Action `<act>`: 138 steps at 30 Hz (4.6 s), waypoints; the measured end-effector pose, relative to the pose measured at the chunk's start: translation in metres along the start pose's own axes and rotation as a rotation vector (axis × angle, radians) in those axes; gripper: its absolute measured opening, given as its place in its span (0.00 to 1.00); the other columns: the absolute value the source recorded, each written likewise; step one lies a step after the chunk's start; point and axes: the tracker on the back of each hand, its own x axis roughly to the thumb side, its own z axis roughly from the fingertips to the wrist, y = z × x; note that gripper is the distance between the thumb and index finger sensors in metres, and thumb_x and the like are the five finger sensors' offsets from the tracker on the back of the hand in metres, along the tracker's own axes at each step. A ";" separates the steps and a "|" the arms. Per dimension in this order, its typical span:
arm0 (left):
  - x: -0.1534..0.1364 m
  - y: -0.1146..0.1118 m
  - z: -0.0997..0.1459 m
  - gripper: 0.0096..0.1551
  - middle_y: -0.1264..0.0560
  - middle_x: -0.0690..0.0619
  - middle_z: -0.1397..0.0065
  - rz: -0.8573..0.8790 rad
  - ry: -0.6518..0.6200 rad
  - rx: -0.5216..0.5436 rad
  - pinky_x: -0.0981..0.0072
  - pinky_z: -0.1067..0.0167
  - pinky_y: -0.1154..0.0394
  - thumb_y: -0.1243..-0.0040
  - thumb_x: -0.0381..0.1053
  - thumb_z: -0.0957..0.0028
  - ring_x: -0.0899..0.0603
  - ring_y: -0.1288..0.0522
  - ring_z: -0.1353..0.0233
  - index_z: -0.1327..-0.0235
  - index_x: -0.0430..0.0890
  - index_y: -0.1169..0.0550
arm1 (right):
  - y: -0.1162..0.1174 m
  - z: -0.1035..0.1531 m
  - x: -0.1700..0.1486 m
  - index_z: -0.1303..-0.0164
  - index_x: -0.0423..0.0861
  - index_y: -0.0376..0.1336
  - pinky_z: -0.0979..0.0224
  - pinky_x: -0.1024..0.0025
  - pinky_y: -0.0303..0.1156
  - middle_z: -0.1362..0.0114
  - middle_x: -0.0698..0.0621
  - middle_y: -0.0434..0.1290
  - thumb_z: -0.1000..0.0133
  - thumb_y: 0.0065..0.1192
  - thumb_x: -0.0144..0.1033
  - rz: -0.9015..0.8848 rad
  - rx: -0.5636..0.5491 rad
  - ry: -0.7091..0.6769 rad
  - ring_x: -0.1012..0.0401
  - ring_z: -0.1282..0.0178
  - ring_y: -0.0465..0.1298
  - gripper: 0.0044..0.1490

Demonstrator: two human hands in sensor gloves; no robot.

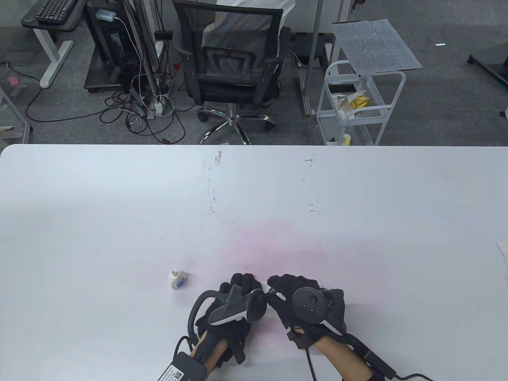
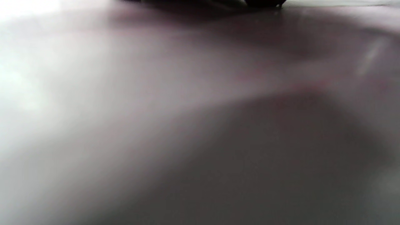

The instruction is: Brush correction fluid to cover black text

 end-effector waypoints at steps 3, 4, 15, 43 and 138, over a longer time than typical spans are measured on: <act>0.000 0.000 0.000 0.38 0.59 0.48 0.16 0.000 0.000 0.000 0.47 0.20 0.50 0.58 0.56 0.45 0.38 0.56 0.15 0.23 0.53 0.53 | -0.002 0.001 0.001 0.50 0.48 0.74 0.41 0.46 0.75 0.48 0.49 0.81 0.59 0.74 0.53 0.001 -0.002 0.002 0.49 0.52 0.85 0.31; 0.000 0.000 0.000 0.38 0.59 0.48 0.16 0.000 0.000 0.000 0.47 0.20 0.50 0.58 0.56 0.45 0.38 0.56 0.15 0.23 0.53 0.53 | -0.002 0.001 0.001 0.50 0.48 0.74 0.42 0.46 0.75 0.48 0.49 0.81 0.59 0.74 0.53 -0.003 -0.006 0.000 0.49 0.52 0.85 0.31; 0.000 -0.001 0.001 0.38 0.59 0.48 0.16 0.005 0.002 -0.002 0.47 0.20 0.50 0.58 0.56 0.45 0.38 0.56 0.15 0.23 0.53 0.53 | -0.040 0.007 -0.011 0.50 0.49 0.74 0.41 0.46 0.75 0.48 0.49 0.80 0.59 0.73 0.54 -0.073 -0.196 0.000 0.50 0.51 0.85 0.31; -0.027 0.041 0.043 0.42 0.53 0.48 0.15 0.088 0.032 0.339 0.42 0.22 0.46 0.50 0.63 0.52 0.37 0.52 0.15 0.23 0.56 0.43 | -0.041 0.008 -0.031 0.50 0.48 0.74 0.41 0.46 0.75 0.48 0.49 0.80 0.59 0.73 0.54 -0.092 -0.172 0.044 0.50 0.52 0.85 0.31; -0.045 0.083 0.061 0.34 0.16 0.47 0.43 0.564 -0.113 0.561 0.47 0.39 0.23 0.22 0.59 0.64 0.44 0.15 0.47 0.45 0.49 0.20 | -0.040 0.006 -0.033 0.50 0.48 0.74 0.41 0.46 0.75 0.48 0.49 0.80 0.59 0.73 0.53 -0.098 -0.158 0.067 0.49 0.52 0.85 0.31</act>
